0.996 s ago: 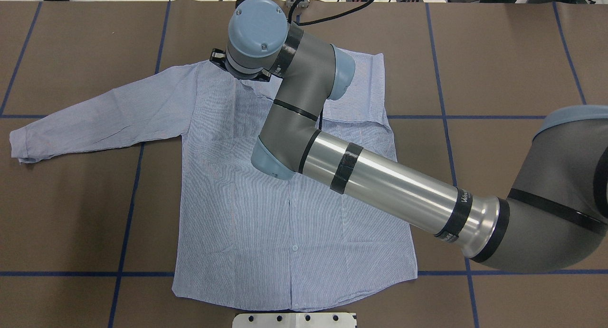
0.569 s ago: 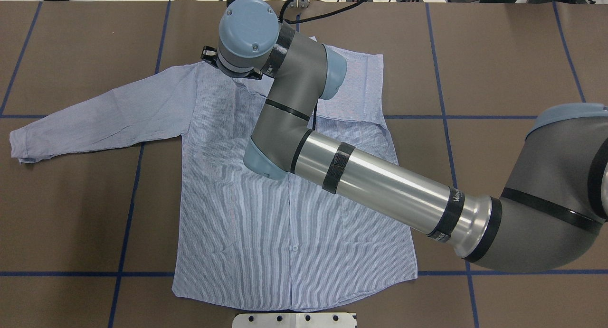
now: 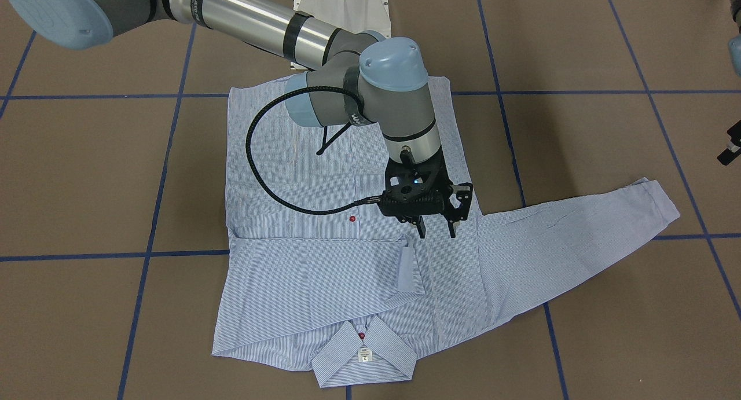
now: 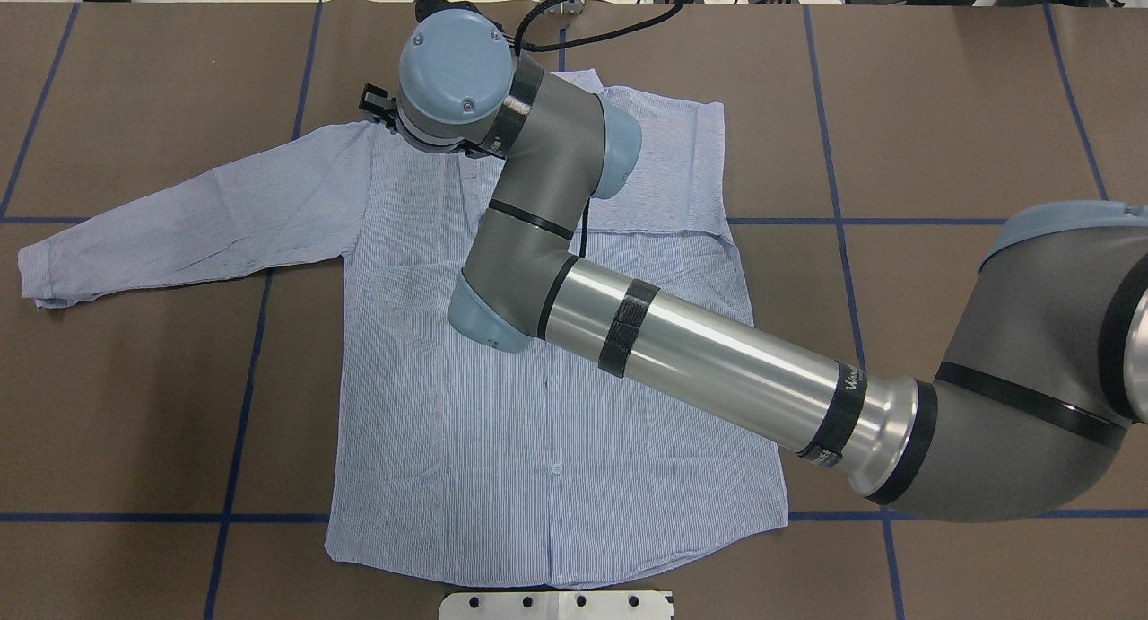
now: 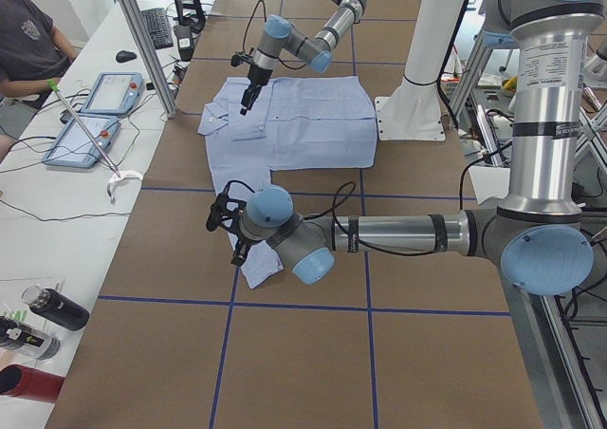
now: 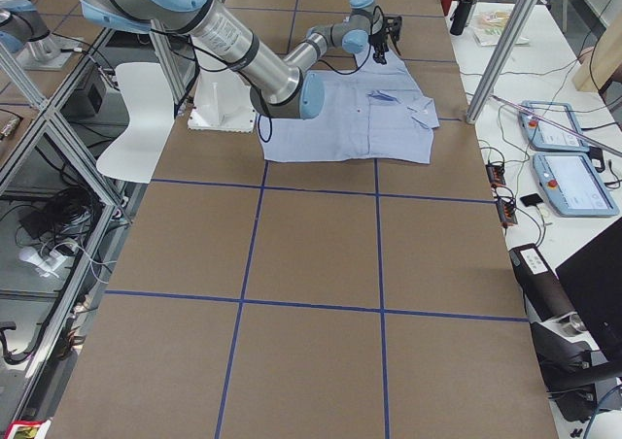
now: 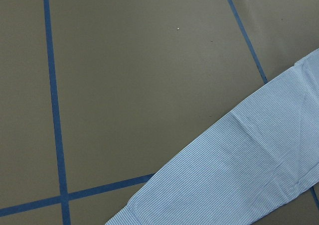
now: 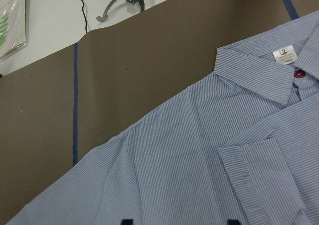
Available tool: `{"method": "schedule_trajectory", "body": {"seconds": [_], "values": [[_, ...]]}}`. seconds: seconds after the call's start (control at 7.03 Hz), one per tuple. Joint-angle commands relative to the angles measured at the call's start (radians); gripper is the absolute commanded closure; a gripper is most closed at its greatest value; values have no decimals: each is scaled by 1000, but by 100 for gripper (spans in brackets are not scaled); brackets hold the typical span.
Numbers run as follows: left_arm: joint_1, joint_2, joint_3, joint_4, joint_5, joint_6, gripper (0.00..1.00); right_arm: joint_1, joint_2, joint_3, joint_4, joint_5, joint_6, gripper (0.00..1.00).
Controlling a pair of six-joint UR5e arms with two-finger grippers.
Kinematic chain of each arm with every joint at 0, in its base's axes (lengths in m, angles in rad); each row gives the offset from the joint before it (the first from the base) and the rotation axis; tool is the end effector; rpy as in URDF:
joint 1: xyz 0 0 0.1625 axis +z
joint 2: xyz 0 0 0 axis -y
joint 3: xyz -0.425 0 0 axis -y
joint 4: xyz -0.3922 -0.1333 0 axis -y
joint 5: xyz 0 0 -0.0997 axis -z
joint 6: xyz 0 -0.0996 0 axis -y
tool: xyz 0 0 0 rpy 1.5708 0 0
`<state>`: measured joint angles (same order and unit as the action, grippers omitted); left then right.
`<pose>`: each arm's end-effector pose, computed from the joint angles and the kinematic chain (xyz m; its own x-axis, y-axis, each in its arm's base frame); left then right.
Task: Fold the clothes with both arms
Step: 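Carry the sleeve with the right gripper across the shirt toward the collar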
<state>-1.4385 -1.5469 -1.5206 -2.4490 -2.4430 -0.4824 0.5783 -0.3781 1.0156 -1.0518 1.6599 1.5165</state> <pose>0.0089 -0.4995 0.5890 0.5428 0.2404 -0.8047 0.1809 0.9022 0.3916 -0.6363 -0.5639 0.0346 0.3624 0.1720 0.9160 -0.4572 0.8892 0.0139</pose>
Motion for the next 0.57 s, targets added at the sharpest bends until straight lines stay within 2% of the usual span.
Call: {"method": "schedule_trajectory", "body": {"seconds": [0.0, 0.14, 0.28, 0.43], "values": [[36, -7, -3, -11, 7, -1, 0, -6, 4, 6, -8, -2, 182, 0], [53, -9, 19, -10, 12, -37, 0, -5, -25, 32, -49, 7, 207, 0], [59, -22, 78, -5, 50, -53, 0, 3, -71, 106, -165, 21, 212, 0], [66, -75, 165, -13, 50, -112, 2, 30, -149, 191, -221, 93, 211, 0]]}}
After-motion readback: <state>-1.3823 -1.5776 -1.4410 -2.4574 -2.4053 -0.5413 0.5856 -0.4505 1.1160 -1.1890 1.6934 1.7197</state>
